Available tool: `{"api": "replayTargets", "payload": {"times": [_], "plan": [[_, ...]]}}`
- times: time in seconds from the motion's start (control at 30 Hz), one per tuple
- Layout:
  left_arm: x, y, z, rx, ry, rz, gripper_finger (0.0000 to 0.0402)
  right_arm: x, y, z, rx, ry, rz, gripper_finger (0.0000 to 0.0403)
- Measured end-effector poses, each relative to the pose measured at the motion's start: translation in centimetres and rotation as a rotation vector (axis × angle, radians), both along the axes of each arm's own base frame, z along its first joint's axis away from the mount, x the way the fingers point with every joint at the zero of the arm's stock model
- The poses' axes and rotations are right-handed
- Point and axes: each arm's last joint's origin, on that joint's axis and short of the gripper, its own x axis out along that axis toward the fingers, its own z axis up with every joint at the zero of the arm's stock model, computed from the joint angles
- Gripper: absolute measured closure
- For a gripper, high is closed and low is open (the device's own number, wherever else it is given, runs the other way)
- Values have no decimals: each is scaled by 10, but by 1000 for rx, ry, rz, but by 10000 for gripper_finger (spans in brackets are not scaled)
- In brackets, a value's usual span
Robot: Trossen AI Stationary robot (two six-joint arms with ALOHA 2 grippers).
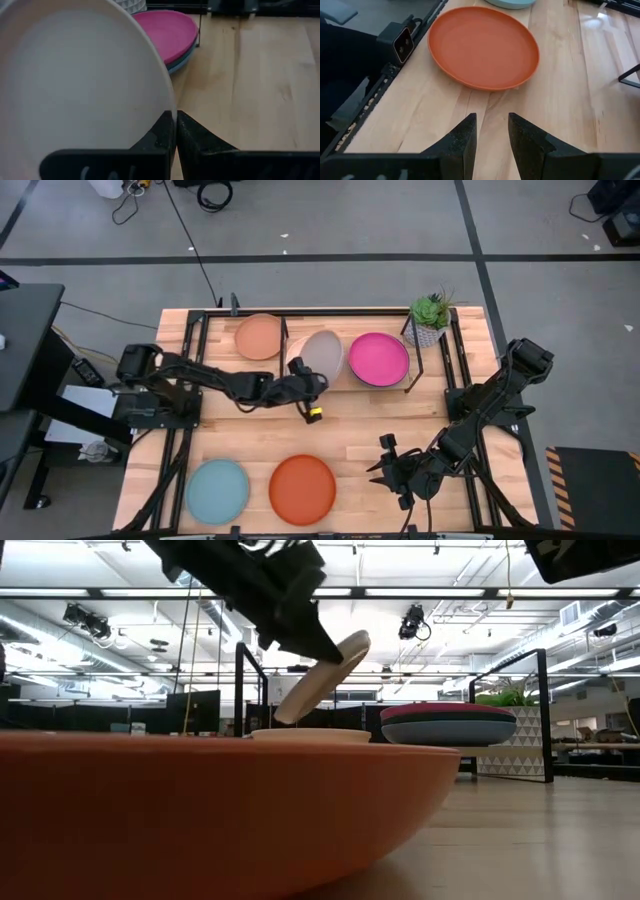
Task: Place and stack plates onto a shelf
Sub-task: Stack the gray plate on top of the light orange plate on the shelf, then stack the brown plate on top of the gray plate on the shelf
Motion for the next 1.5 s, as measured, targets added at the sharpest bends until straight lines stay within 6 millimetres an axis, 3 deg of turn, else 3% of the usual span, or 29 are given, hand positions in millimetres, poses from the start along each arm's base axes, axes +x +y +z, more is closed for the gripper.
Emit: {"api": "replayTargets", "payload": {"times": [0.47,0.73,1.1,1.5], "plan": [[35,4,-12,35,286,31,385,0,0,0,-1,2,0,284],[34,8,-13,42,337,47,379,-1,-1,-2,2,10,-6,284],[33,9,-14,24,339,66,295,-1,0,-2,20,16,2,284],[33,9,-13,18,337,70,296,-1,0,-2,20,16,1,284]]}}
